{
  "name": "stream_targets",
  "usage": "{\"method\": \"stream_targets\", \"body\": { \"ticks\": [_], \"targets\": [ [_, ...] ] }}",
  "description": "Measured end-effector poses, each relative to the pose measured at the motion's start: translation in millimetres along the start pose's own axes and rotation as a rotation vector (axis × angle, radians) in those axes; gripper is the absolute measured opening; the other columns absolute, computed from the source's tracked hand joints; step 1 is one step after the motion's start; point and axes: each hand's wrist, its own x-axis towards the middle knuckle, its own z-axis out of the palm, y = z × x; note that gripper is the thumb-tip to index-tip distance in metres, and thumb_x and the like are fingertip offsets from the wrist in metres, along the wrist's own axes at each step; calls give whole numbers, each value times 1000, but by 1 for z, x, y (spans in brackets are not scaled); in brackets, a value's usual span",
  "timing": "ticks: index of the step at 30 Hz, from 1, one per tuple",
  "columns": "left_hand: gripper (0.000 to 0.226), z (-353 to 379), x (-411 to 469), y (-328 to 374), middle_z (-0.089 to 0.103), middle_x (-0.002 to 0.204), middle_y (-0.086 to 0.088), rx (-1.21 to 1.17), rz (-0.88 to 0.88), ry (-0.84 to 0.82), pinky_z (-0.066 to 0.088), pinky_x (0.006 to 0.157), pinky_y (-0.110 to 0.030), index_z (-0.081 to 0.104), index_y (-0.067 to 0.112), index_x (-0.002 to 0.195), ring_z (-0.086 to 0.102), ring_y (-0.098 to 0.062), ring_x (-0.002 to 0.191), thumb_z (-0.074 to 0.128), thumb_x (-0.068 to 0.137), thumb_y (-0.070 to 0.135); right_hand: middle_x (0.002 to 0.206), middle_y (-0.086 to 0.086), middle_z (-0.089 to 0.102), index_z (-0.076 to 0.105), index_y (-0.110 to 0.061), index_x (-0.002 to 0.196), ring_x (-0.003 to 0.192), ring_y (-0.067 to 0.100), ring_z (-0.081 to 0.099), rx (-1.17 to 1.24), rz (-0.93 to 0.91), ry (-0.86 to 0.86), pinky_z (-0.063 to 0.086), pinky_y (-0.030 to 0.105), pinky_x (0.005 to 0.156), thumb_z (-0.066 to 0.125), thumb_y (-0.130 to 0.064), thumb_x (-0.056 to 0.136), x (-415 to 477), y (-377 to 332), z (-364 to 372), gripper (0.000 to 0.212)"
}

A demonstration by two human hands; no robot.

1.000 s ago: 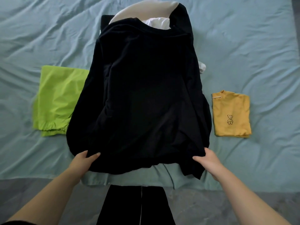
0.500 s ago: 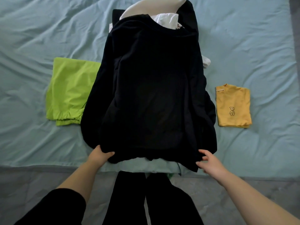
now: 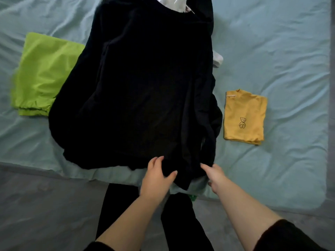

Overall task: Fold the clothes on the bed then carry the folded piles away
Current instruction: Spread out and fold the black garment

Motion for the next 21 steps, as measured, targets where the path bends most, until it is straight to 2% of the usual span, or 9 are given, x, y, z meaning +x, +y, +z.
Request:
{"method": "stream_targets", "body": {
  "ticks": [3, 7, 9, 11, 13, 16, 17, 19, 21],
  "targets": [
    [92, 53, 2, 30, 11, 156, 9, 81, 80, -73, 45, 98, -35, 10, 37, 149, 44, -18, 129, 67, 78, 50, 92, -3, 62, 58, -18, 92, 83, 14, 55, -20, -132, -52, 37, 31, 72, 61, -15, 87, 8, -7, -21, 7],
    [71, 92, 6, 52, 43, 142, 1, 241, 92, -113, 48, 92, -35, 14, 33, 150, 55, -20, 114, 49, 91, 16, 79, 3, 59, 56, -10, 88, 70, 17, 52, -75, -376, 0, 39, 28, 60, 56, -11, 85, 6, -29, -79, 3],
    [70, 100, 7, 63, 46, 140, 0, 421, 50, -200, 46, 94, -38, 10, 30, 153, 52, -24, 117, 44, 92, 16, 74, 1, 55, 53, -14, 84, 66, 17, 49, -88, -481, 126, 36, 28, 55, 55, -10, 84, 4, -46, -119, 4],
    [69, 103, 5, 85, 36, 149, 0, 510, -13, -243, 37, 104, -45, 11, 28, 153, 41, -28, 130, 45, 93, 31, 76, -3, 57, 52, -21, 85, 66, 15, 51, -196, -612, 214, 36, 28, 54, 54, -9, 83, 0, -61, -159, 12],
    [70, 107, -5, 123, 33, 152, 0, 247, -64, -195, 30, 110, -43, 24, 23, 150, 34, -25, 137, 44, 91, 55, 82, -3, 58, 55, -23, 87, 72, 13, 53, -363, -778, 237, 38, 26, 58, 56, -8, 85, -7, -69, -191, 15],
    [66, 113, -24, 209, 51, 124, 19, -609, -119, -306, 34, 95, -25, 48, 29, 134, 48, -2, 114, 50, 82, 69, 94, 0, 58, 65, -17, 99, 85, 18, 56, -618, -1012, 248, 43, 34, 71, 61, -8, 87, -25, -68, -219, 15],
    [55, 118, -27, 234, 54, 118, 20, -789, -131, -381, 36, 93, -24, 52, 30, 125, 51, 0, 108, 53, 83, 66, 97, 2, 60, 67, -13, 102, 87, 20, 57, -677, -1076, 248, 45, 36, 74, 63, -8, 87, -30, -66, -225, 17],
    [39, 132, -27, 274, 61, 120, 2, -1067, -162, -441, 45, 95, -31, 53, 15, 120, 60, -16, 113, 58, 92, 41, 98, 3, 63, 68, -11, 105, 86, 23, 60, -706, -1133, 228, 48, 38, 77, 66, -8, 87, -39, -62, -238, 19],
    [23, 141, -30, 304, 62, 119, -12, -1149, -184, -427, 51, 89, -35, 52, 11, 119, 61, -30, 114, 51, 97, 16, 95, -2, 65, 68, -15, 104, 83, 17, 61, -597, -1075, 233, 48, 27, 75, 67, -12, 87, -44, -63, -253, 17]
  ]
}}
